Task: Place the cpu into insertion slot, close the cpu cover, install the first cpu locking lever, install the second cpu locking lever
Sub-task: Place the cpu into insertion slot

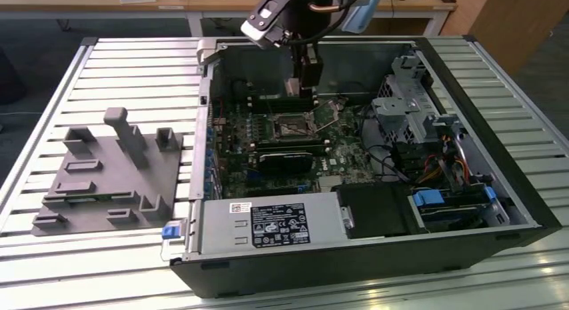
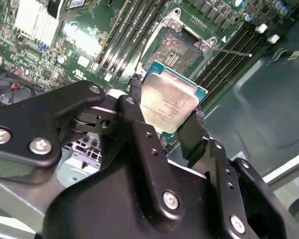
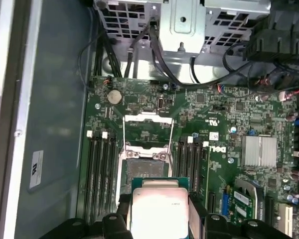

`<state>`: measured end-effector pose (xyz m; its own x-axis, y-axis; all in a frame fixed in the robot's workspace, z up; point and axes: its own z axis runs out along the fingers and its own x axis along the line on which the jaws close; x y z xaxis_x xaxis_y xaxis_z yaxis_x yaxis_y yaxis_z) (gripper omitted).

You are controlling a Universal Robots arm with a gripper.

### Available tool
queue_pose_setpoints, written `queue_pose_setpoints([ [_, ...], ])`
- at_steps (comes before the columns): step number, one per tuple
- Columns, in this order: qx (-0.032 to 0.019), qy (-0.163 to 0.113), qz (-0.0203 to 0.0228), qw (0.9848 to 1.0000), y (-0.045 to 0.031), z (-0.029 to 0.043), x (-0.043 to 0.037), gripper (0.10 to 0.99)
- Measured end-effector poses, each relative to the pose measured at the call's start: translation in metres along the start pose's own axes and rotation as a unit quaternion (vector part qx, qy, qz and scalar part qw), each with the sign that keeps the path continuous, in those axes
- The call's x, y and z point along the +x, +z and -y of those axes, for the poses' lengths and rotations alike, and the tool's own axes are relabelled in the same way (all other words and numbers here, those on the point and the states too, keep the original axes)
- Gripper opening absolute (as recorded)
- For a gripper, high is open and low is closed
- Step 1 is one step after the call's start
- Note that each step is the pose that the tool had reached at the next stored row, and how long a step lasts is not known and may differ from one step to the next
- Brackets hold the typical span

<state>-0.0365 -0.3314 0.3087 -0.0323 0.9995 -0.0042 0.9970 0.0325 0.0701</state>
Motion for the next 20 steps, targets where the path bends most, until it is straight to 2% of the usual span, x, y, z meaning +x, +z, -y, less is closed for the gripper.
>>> queue_pose_setpoints([
  [7,0.0000,0.004,0.0007,1.0000,0.0121,0.0007,0.0057,0.537],
  [9,0.0000,0.004,0.0023,1.0000,0.0155,0.0009,0.0061,0.537],
  [12,0.0002,0.003,0.0069,1.0000,0.0189,0.0011,0.0062,0.537],
  [20,0.0002,0.003,0.0071,1.0000,0.0250,0.0015,0.0065,0.537],
])
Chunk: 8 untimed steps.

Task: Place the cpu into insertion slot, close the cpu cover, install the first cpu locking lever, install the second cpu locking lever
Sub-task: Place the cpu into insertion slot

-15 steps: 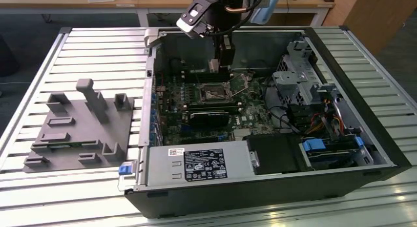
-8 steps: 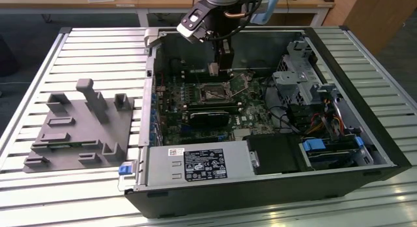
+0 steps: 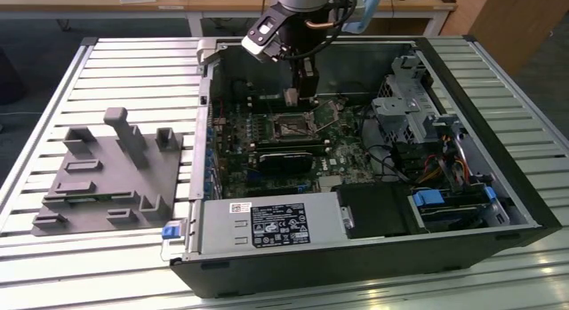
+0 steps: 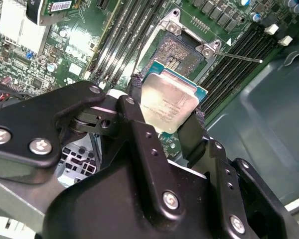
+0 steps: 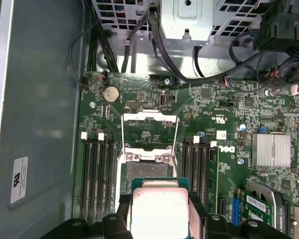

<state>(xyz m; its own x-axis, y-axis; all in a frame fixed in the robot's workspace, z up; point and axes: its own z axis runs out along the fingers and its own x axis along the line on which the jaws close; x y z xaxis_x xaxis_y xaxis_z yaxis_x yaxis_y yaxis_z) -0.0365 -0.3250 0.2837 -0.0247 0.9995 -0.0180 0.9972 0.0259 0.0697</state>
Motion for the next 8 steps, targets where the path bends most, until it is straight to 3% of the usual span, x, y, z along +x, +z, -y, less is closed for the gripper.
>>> queue_pose_setpoints([
  [8,-0.0001,0.000,-0.0002,1.0000,0.0063,0.0004,0.0022,0.537],
])
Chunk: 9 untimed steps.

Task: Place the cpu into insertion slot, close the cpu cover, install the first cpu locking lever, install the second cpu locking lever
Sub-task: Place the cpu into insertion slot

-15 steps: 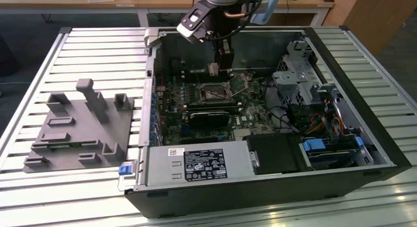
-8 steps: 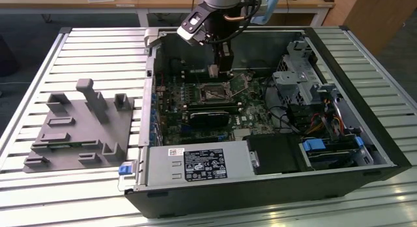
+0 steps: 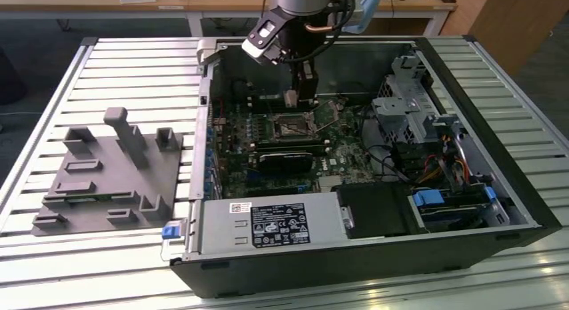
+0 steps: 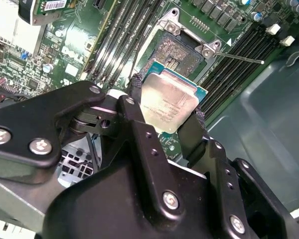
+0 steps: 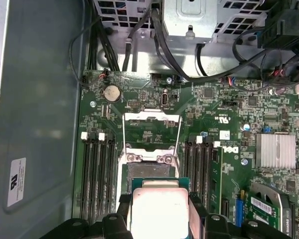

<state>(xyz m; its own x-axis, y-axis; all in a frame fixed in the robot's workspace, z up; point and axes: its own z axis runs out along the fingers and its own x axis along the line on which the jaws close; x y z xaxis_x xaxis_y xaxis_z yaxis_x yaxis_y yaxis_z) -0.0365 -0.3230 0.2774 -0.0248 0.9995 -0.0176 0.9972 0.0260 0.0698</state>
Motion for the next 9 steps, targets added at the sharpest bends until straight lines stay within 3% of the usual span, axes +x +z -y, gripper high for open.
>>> queue_pose_setpoints([
  [9,-0.0001,-0.004,-0.0005,1.0000,0.0081,0.0006,0.0004,0.537],
])
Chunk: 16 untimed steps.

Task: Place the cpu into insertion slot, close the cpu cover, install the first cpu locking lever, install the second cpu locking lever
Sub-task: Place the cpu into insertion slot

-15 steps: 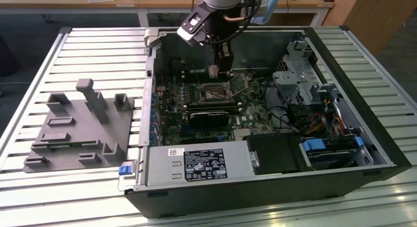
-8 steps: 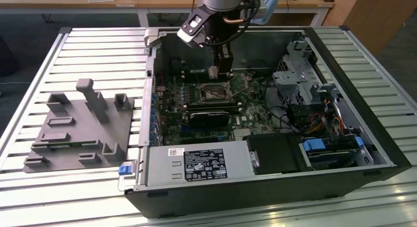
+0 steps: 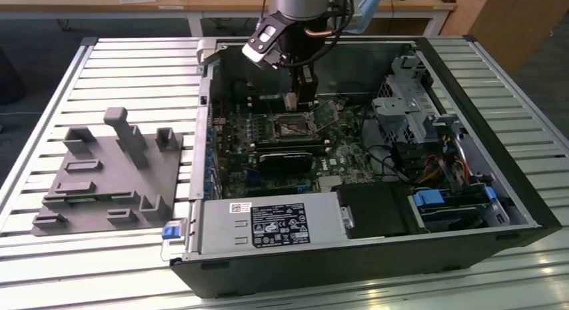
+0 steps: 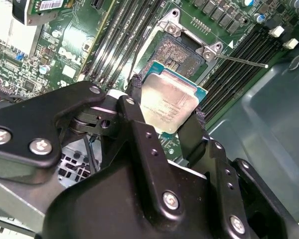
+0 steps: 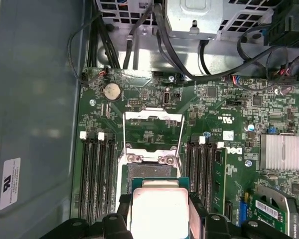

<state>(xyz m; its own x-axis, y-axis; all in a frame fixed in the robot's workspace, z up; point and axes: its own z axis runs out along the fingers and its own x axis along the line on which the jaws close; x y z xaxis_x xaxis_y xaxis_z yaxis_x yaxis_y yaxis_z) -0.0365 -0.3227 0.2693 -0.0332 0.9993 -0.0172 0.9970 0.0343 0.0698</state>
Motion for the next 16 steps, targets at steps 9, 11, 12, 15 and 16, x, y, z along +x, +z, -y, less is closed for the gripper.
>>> queue_pose_setpoints([
  [9,0.0000,0.000,0.0000,1.0000,0.0058,0.0004,0.0006,0.537],
  [11,0.0000,0.000,0.0000,1.0000,0.0079,0.0005,0.0009,0.537],
  [12,0.0000,0.000,-0.0001,1.0000,0.0091,0.0006,0.0010,0.537],
  [15,0.0000,0.000,0.0000,1.0000,0.0128,0.0009,0.0012,0.537],
  [16,0.0000,0.000,0.0000,1.0000,0.0140,0.0010,0.0012,0.537],
])
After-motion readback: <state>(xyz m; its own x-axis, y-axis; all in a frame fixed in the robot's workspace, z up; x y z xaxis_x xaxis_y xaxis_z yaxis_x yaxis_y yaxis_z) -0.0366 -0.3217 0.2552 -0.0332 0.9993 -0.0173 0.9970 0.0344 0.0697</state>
